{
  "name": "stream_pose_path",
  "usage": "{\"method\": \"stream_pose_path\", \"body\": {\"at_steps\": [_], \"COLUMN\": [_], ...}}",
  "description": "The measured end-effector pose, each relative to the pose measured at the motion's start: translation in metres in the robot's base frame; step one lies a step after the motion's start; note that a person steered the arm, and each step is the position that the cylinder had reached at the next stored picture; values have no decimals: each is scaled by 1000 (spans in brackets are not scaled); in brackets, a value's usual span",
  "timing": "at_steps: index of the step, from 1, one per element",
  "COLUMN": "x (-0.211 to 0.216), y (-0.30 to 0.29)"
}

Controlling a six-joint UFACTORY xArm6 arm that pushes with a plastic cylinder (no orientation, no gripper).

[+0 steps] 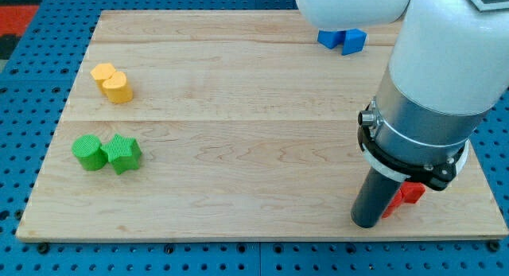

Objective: Separate the yellow hexagon from the yellow heart

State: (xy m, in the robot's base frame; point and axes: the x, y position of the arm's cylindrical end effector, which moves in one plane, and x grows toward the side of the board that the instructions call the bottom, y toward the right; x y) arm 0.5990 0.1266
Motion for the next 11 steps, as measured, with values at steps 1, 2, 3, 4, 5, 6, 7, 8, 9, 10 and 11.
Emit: {"method": "stream_pose_path", "body": {"at_steps": [1,2,3,4,5,6,7,8,9,10,11], "x": [0,0,0,-2,-36,-82,-93,-93,-120,-164,-185], "y": [0,0,1,-27,-106,-143,-158,-235,-308,-345,-349]}}
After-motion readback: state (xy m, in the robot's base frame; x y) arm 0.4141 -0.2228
